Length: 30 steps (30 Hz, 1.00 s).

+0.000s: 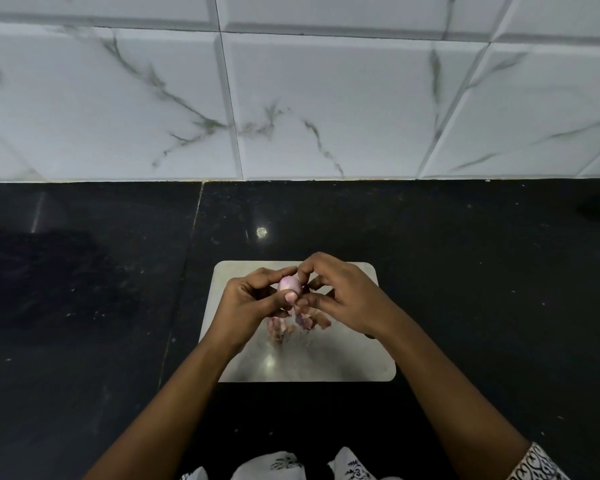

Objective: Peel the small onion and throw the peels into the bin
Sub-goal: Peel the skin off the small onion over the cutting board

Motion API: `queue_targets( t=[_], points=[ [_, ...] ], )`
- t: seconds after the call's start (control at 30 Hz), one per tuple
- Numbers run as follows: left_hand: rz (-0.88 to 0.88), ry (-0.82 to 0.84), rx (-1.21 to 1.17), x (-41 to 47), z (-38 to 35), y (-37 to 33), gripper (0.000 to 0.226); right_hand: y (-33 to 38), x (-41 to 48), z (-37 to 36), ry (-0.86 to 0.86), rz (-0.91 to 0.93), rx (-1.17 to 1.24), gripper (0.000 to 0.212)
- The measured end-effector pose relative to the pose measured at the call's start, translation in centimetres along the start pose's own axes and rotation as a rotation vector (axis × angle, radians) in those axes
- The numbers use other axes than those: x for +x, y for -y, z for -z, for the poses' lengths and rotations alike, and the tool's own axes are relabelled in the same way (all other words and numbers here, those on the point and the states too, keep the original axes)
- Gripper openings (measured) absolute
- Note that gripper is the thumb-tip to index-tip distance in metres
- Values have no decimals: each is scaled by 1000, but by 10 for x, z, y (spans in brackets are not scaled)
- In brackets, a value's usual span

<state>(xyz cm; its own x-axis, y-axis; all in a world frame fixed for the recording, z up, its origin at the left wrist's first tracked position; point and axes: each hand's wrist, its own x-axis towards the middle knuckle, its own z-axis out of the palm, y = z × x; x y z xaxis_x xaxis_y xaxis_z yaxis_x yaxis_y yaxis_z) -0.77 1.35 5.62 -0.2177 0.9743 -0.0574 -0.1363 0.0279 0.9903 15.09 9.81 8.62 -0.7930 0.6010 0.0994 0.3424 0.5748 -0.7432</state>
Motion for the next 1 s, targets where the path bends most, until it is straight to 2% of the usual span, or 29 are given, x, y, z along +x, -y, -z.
queue_targets(
  t=[0.07, 0.2, 0.37, 0.5, 0.67, 0.87, 1.0],
  points=[
    [17, 39, -11, 1, 2, -2, 32, 1, 0, 0, 1, 23, -21, 27],
    [43, 97, 24, 3, 6, -7, 38, 0, 2, -1, 10, 47, -42, 24],
    [58, 47, -19, 3, 4, -10, 34, 2, 5, -2, -38, 39, -31, 20],
    [72, 62, -45, 0, 3, -11, 30, 4, 5, 4, -13, 53, -26, 20],
    [83, 65, -109, 0, 0, -11, 34, 3, 6, 3, -40, 107, -14, 9],
    [108, 60, -126, -1, -2, -12, 31, 6, 5, 4, -49, 56, 18, 19],
    [118, 59, -139, -1, -3, -12, 30, 6, 8, 3, -43, 83, 0, 16]
  ],
)
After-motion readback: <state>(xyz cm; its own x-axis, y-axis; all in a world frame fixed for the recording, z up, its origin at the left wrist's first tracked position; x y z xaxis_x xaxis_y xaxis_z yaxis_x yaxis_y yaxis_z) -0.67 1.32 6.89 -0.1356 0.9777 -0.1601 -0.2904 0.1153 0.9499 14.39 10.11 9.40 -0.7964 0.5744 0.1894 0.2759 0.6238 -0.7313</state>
